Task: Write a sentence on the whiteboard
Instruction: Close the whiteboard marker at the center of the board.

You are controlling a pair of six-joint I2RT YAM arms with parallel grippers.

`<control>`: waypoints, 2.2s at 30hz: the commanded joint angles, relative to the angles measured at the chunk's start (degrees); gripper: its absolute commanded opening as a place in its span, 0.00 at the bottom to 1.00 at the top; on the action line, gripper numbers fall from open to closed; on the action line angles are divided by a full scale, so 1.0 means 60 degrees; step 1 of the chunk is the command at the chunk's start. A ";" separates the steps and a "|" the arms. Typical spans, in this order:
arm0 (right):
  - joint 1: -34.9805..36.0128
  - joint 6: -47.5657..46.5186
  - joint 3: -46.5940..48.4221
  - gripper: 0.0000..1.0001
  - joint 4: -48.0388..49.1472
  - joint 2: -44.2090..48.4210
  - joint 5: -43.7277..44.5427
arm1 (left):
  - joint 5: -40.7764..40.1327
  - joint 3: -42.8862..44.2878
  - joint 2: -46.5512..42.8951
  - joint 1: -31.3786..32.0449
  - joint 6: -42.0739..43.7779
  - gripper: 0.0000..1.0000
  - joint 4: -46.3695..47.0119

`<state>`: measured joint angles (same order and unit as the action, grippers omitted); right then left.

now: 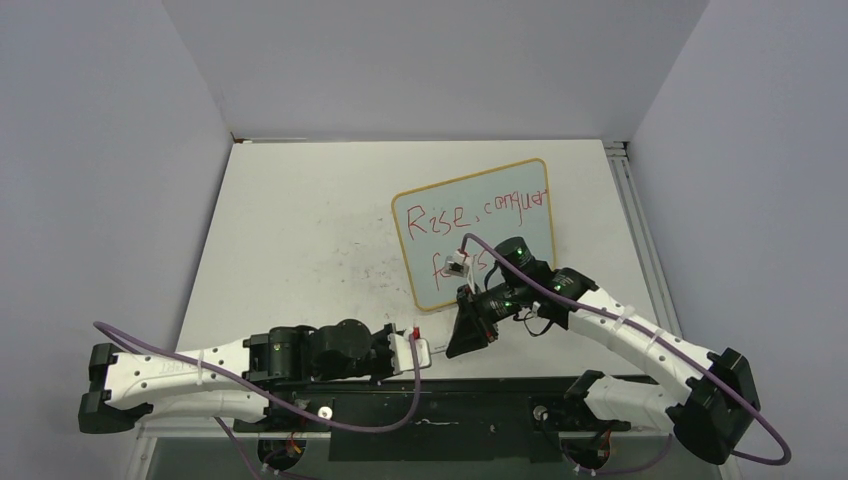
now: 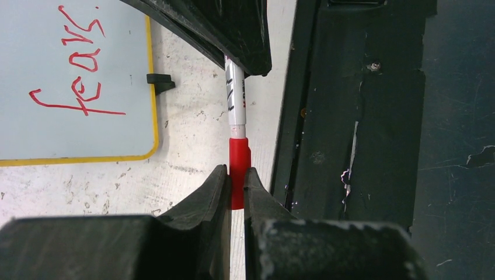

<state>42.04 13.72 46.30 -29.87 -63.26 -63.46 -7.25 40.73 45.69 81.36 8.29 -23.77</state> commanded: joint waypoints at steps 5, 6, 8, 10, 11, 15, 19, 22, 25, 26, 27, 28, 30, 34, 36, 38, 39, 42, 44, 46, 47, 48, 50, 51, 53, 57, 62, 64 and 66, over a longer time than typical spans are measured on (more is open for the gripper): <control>0.0539 0.0920 -0.0183 0.05 0.1976 -0.0014 -0.0209 | -0.0015 0.0410 -0.0036 0.0076 0.0097 0.00 0.1085; 0.0618 0.0949 -0.0198 0.05 0.2039 -0.0044 -0.0130 | 0.0022 0.0449 0.0010 0.0077 0.0101 0.00 0.1103; 0.0791 0.1116 -0.0276 0.05 0.2294 -0.0095 -0.0024 | 0.0089 0.0523 0.0090 0.0070 0.0124 0.00 0.1156; 0.0934 0.1286 -0.0364 0.05 0.2587 -0.0127 0.0039 | 0.0099 0.0569 0.0139 0.0077 0.0151 0.00 0.1250; 0.0971 0.1336 -0.0388 0.05 0.2696 -0.0137 0.0080 | 0.0100 0.0586 0.0147 0.0075 0.0164 0.00 0.1306; 0.1059 0.1387 -0.0471 0.05 0.2881 -0.0117 0.0302 | -0.0012 0.0677 0.0156 0.0077 0.0198 0.00 0.1362; 0.1049 0.1346 -0.0617 0.05 0.2911 0.0014 0.0534 | -0.0334 0.0840 0.0042 0.0075 0.0185 0.00 0.0913; 0.1050 0.1235 -0.0627 0.05 0.2737 0.0094 0.0705 | -0.0698 0.1025 -0.0122 0.0075 0.0199 0.11 0.0313; 0.1043 0.1214 -0.0585 0.05 0.2631 0.0245 0.0928 | -0.0971 0.1227 -0.0283 0.0077 0.0200 0.25 -0.0259; 0.1041 0.1226 -0.0571 0.05 0.2612 0.0301 0.1023 | -0.1062 0.1263 -0.0349 0.0077 0.0200 0.28 -0.0382; 0.1049 0.1244 -0.0569 0.05 0.2613 0.0337 0.1114 | -0.1125 0.1312 -0.0406 0.0074 0.0187 0.34 -0.0493; 0.1042 0.1285 -0.0576 0.05 0.2650 0.0379 0.1222 | -0.1166 0.1356 -0.0476 0.0075 0.0161 0.39 -0.0581; 0.1037 0.1433 -0.0618 0.05 0.2793 0.0441 0.1498 | -0.1173 0.1477 -0.0576 0.0077 0.0062 0.50 -0.0745; 0.1010 0.2006 -0.0863 0.05 0.3628 0.0798 0.2387 | -0.1517 0.1789 -0.0646 -0.0011 -0.0781 0.66 -0.0740; 0.0925 0.2528 -0.1179 0.05 0.4680 0.1096 0.2759 | -0.1656 0.1966 -0.0639 -0.0233 -0.1477 0.68 -0.0659; 0.0749 0.2986 -0.1498 0.05 0.5638 0.1430 0.3193 | -0.1793 0.2160 -0.0628 -0.0640 -0.2412 0.69 -0.0595; 0.0646 0.3165 -0.1661 0.05 0.6077 0.1616 0.3480 | -0.1821 0.2242 -0.0655 -0.0941 -0.2888 0.69 -0.0528; 0.0356 0.3872 -0.2261 0.05 0.7908 0.2119 0.3992 | -0.1157 0.2394 -0.0796 -0.2315 -0.4332 0.70 -0.0244; 0.0311 0.4311 -0.2605 0.05 0.9025 0.2281 0.4188 | -0.0310 0.2367 -0.0965 -0.3371 -0.5187 0.71 0.0236; 0.0303 0.4464 -0.2633 0.05 0.9637 0.2284 0.4272 | 0.0436 0.2203 -0.1152 -0.4078 -0.5758 0.71 0.0875; 0.0325 0.4523 -0.2627 0.05 0.9902 0.2262 0.4254 | 0.0692 0.2125 -0.1219 -0.4340 -0.6014 0.71 0.1109; 0.0325 0.4610 -0.2613 0.05 1.0129 0.2221 0.4238 | 0.0907 0.2036 -0.1238 -0.4558 -0.6252 0.71 0.1364; 0.0344 0.4769 -0.2605 0.05 1.0524 0.2136 0.4195 | 0.1470 0.1833 -0.1235 -0.4840 -0.6686 0.72 0.1920; 0.0354 0.4829 -0.2592 0.05 1.0699 0.2096 0.4191 | 0.1768 0.1729 -0.1218 -0.4925 -0.6903 0.72 0.2192; 0.0347 0.4941 -0.2636 0.05 1.1018 0.2084 0.4212 | 0.2116 0.1546 -0.1236 -0.4985 -0.7256 0.72 0.2663; 0.0371 0.5148 -0.2687 0.05 1.1556 0.2140 0.4180 | 0.2181 0.1356 -0.1276 -0.5018 -0.7603 0.72 0.2905; 0.0419 0.5387 -0.2742 0.05 1.2085 0.2016 0.4023 | 0.2638 0.1131 -0.1094 -0.5100 -0.7997 0.71 0.3408; 0.0408 0.5517 -0.2760 0.05 1.2294 0.1979 0.3941 | 0.2691 0.1102 -0.1086 -0.5119 -0.8056 0.69 0.3588; 0.0415 0.5602 -0.2785 0.05 1.2435 0.1977 0.3895 | 0.2643 0.1019 -0.1177 -0.5142 -0.8126 0.67 0.3769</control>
<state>44.01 45.80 29.95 37.15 -51.22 -39.00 6.66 47.07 39.35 51.05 -38.30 -7.68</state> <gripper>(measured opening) 0.152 0.686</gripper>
